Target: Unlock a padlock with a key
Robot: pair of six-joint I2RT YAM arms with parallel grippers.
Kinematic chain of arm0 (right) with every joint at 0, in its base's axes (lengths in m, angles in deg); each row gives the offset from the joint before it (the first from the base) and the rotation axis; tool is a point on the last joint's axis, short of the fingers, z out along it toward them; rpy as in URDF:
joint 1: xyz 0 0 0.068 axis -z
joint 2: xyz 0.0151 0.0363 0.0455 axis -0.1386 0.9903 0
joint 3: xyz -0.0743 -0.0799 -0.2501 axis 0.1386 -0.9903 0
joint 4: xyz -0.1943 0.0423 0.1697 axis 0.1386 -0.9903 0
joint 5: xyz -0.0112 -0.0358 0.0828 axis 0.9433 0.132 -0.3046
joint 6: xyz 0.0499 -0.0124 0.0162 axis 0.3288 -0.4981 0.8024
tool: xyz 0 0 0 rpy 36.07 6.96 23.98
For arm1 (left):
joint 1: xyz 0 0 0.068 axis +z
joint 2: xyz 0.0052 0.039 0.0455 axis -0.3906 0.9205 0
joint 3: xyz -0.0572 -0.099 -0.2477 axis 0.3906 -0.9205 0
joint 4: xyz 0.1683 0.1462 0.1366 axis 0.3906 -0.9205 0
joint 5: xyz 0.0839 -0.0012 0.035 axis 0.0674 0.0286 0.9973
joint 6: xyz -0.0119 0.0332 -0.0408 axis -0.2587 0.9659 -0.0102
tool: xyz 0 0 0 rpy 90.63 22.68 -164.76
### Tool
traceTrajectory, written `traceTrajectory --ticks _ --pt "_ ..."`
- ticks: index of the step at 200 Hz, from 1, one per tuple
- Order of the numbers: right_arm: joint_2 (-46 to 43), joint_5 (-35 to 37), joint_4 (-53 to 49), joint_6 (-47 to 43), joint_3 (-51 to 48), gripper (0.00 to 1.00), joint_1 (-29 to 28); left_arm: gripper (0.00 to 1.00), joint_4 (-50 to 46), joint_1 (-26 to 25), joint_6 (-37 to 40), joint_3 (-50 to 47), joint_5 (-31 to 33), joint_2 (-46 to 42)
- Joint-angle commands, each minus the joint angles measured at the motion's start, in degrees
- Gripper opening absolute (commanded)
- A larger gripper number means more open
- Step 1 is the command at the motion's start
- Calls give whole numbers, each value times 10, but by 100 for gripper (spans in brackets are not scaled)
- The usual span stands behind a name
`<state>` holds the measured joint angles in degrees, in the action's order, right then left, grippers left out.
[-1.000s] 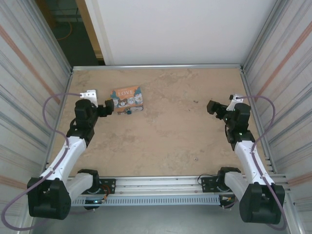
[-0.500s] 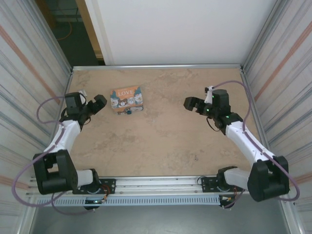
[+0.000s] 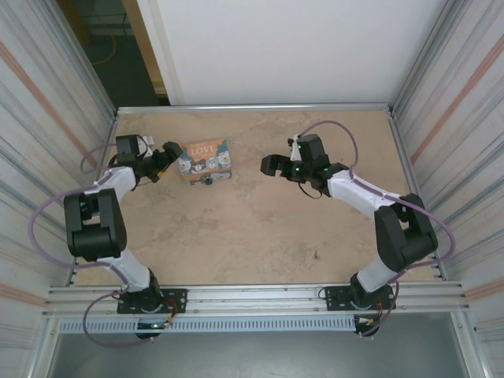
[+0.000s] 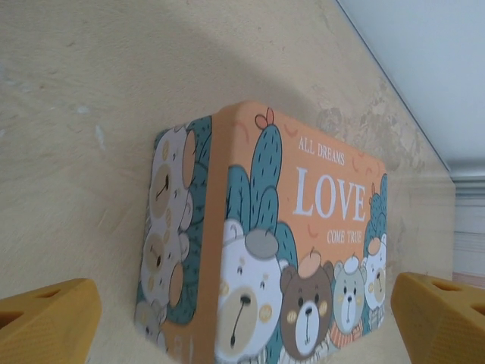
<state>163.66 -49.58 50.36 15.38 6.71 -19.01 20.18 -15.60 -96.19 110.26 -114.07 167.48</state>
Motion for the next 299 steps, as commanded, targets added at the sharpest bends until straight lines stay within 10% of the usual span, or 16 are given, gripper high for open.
traceTrajectory --ticks 1,118,299 --pt "27 -18 31 22 30 99 -11 98 -11 -14 30 44 -20 37" --pt "25 -18 -24 -21 36 99 -2 63 -107 -70 146 198 -27 190" --pt "-239 108 -424 -2 -41 89 55 68 -185 -248 221 331 -37 270"
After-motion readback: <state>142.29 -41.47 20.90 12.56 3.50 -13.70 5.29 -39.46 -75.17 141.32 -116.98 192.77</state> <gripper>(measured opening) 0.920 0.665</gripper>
